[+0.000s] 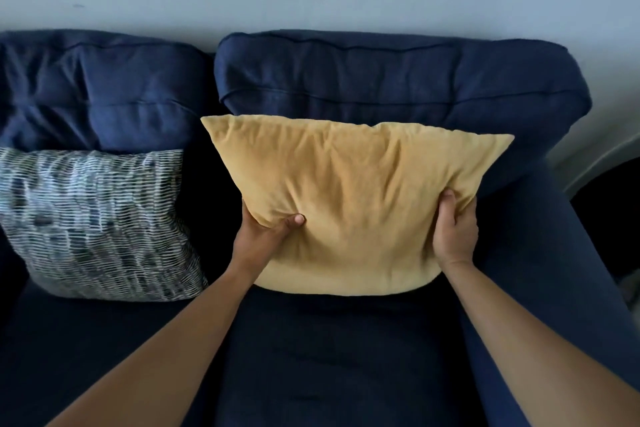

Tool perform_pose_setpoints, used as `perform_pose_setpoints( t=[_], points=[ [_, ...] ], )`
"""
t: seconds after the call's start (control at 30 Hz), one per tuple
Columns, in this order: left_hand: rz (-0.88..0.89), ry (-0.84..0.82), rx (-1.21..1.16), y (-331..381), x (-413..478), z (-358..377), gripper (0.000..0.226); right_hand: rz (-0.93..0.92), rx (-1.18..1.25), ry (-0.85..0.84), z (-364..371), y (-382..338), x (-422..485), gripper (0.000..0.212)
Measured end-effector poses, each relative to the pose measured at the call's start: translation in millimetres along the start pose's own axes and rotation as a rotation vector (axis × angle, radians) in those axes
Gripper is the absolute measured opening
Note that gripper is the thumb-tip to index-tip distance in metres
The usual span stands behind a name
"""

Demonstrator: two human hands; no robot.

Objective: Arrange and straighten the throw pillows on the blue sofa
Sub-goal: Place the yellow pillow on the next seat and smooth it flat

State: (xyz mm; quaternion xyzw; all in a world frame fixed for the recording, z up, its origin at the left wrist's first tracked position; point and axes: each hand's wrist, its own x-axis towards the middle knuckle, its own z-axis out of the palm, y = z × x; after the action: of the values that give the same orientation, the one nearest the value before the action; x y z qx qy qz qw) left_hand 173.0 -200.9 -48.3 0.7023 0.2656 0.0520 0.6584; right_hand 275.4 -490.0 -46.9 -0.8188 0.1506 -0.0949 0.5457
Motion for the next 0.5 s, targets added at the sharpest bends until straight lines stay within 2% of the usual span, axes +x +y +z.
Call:
perform_pose_setpoints(
  t=[0.07,0.17,0.23,0.37,0.5],
  points=[
    [-0.001,0.041,0.033,-4.4,-4.5,1.7,0.106,0.001,-0.012,0.036,-0.7,1.8,-2.8,0.061],
    [0.067,0.12,0.06,-6.8,-10.0,2.6,0.086,-0.035,-0.003,0.104,-3.9,-0.1,-7.6,0.06],
    [0.048,0.132,0.037,-11.8,-11.3,2.8,0.084,-0.045,-0.025,0.11,-5.3,2.7,-11.4,0.059],
    [-0.108,0.07,0.06,-24.7,-13.3,3.1,0.11,0.015,-0.134,0.016,-5.5,18.8,-20.9,0.064],
    [-0.059,0.048,0.019,-19.8,-6.4,-2.2,0.124,0.015,-0.063,-0.003,-8.6,20.2,-20.9,0.061]
  ],
)
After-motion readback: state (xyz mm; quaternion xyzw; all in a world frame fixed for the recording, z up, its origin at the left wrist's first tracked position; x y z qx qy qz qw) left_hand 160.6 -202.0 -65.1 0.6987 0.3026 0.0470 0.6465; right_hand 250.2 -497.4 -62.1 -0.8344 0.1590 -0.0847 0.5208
